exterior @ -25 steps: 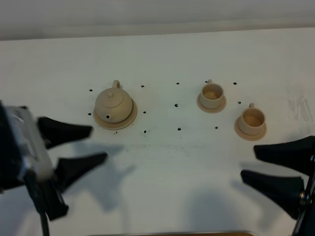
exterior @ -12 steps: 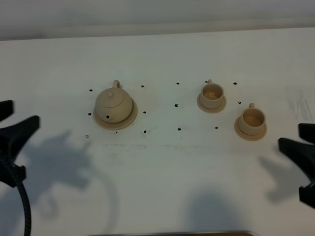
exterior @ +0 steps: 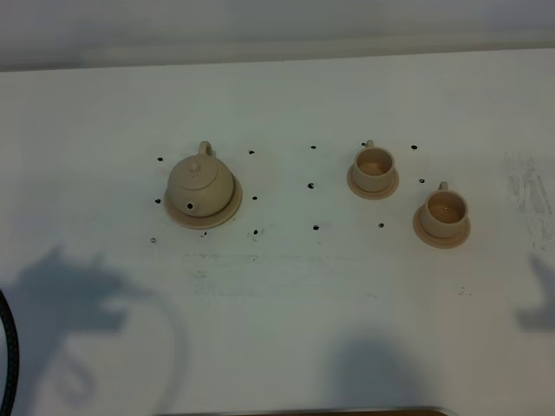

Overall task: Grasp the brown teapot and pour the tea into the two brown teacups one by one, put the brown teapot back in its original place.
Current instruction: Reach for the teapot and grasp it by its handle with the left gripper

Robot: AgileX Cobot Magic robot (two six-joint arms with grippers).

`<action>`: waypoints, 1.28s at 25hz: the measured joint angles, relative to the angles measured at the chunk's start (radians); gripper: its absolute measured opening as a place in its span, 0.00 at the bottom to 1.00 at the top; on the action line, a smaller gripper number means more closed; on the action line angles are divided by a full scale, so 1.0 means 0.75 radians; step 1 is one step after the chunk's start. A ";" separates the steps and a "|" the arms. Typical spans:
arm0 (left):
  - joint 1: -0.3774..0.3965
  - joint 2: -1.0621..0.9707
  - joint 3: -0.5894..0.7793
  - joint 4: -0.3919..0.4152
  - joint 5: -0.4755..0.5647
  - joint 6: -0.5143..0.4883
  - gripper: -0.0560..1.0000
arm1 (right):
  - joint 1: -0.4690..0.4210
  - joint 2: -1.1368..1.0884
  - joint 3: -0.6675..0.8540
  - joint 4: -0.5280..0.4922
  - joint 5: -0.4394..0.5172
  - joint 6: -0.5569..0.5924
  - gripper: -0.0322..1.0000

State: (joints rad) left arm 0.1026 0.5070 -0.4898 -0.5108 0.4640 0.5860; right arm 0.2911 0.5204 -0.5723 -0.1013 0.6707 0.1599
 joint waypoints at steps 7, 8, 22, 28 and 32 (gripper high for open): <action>0.003 -0.005 0.000 0.082 0.087 -0.115 0.48 | -0.001 -0.198 -0.001 -0.095 0.264 0.094 0.43; 0.003 -0.006 0.000 0.096 0.096 -0.133 0.48 | -0.001 -0.231 -0.001 -0.094 0.302 0.094 0.43; 0.003 -0.035 -0.040 0.287 0.203 -0.340 0.48 | -0.001 -0.679 0.058 -0.062 0.592 0.095 0.43; 0.003 -0.035 -0.041 0.287 0.205 -0.343 0.48 | -0.001 -0.703 0.062 -0.054 0.607 0.093 0.43; 0.003 -0.016 -0.041 0.286 0.207 -0.344 0.48 | -0.001 -0.703 0.062 -0.054 0.607 0.092 0.43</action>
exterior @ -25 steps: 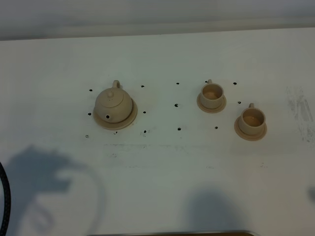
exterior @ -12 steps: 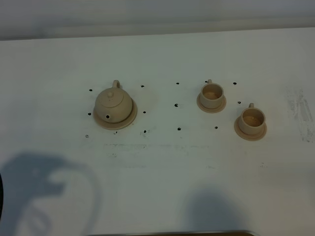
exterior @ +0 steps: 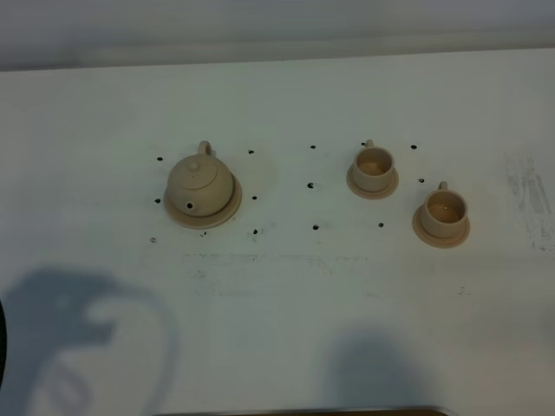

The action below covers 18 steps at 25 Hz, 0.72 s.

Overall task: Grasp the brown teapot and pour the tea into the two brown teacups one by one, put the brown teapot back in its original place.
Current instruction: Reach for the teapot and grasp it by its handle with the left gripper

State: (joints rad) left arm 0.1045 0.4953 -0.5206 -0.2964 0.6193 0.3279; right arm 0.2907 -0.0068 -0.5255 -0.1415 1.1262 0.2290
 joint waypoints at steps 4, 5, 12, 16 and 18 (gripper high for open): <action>0.000 0.052 0.000 -0.002 0.000 0.000 0.48 | -0.003 0.000 0.000 0.008 0.000 0.000 0.43; 0.000 0.067 0.000 -0.004 0.000 0.000 0.48 | -0.018 0.000 0.000 0.012 0.000 0.000 0.43; 0.000 0.184 0.000 -0.046 -0.032 0.000 0.48 | -0.193 0.000 0.000 0.047 0.000 0.002 0.43; 0.000 0.254 0.000 -0.089 -0.067 0.000 0.48 | -0.259 -0.001 0.000 0.062 0.000 0.002 0.43; 0.000 0.281 0.000 -0.091 -0.081 0.003 0.48 | -0.293 -0.001 0.000 0.071 0.000 0.002 0.43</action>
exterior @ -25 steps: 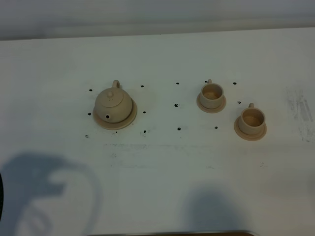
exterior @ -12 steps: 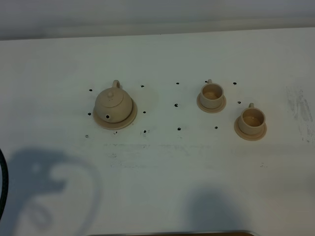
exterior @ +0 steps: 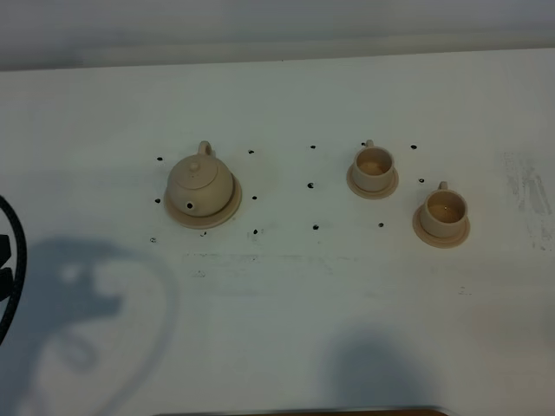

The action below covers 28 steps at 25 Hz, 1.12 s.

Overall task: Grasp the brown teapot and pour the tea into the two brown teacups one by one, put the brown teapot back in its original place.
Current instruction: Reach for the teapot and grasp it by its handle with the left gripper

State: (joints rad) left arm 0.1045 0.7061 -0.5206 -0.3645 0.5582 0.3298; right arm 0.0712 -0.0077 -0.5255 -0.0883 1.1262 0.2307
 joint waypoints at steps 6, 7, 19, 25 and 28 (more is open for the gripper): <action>0.000 0.023 0.000 -0.004 -0.031 0.023 0.48 | -0.093 0.000 0.000 0.014 0.000 0.000 0.43; 0.000 0.023 0.000 -0.004 -0.034 0.023 0.48 | -0.106 0.000 0.000 0.015 0.000 0.000 0.43; 0.000 0.023 -0.010 -0.058 -0.047 0.024 0.48 | -0.110 0.000 0.000 0.020 0.000 0.000 0.43; 0.000 0.036 -0.012 -0.158 -0.086 0.153 0.48 | -0.110 0.000 0.000 0.020 0.000 0.000 0.43; 0.000 0.086 -0.012 -0.249 -0.106 0.258 0.48 | -0.110 0.000 0.000 0.020 0.000 0.000 0.43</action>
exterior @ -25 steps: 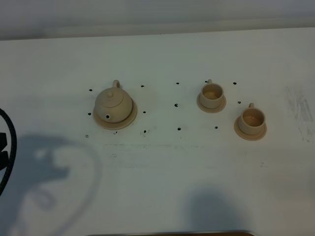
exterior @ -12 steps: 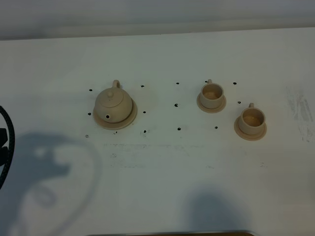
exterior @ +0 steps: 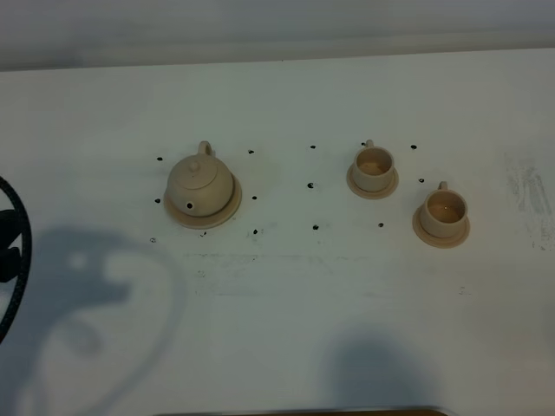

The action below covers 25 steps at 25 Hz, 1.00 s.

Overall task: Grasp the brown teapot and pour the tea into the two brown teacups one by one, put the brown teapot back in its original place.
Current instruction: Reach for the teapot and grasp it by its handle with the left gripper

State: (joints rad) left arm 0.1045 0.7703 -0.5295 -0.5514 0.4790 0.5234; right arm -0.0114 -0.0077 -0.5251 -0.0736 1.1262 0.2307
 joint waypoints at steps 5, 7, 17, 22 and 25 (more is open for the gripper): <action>-0.014 0.159 -0.034 -0.055 -0.032 0.115 0.48 | 0.000 0.000 0.001 0.000 0.000 0.000 0.43; -0.051 0.258 -0.097 0.037 -0.033 0.050 0.48 | 0.000 0.000 0.001 0.000 0.000 0.000 0.43; -0.260 0.803 -0.612 0.336 -0.029 -0.472 0.48 | 0.000 0.000 0.001 0.000 0.000 0.000 0.43; -0.371 1.037 -0.834 0.341 -0.023 -0.506 0.48 | 0.000 0.000 0.001 0.000 0.000 0.000 0.43; -0.431 1.139 -0.938 0.341 -0.024 -0.540 0.48 | 0.000 0.000 0.001 0.000 0.000 0.000 0.43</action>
State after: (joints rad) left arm -0.2184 1.6243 -1.2327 -0.2954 0.4608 0.1183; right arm -0.0114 -0.0077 -0.5243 -0.0736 1.1262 0.2307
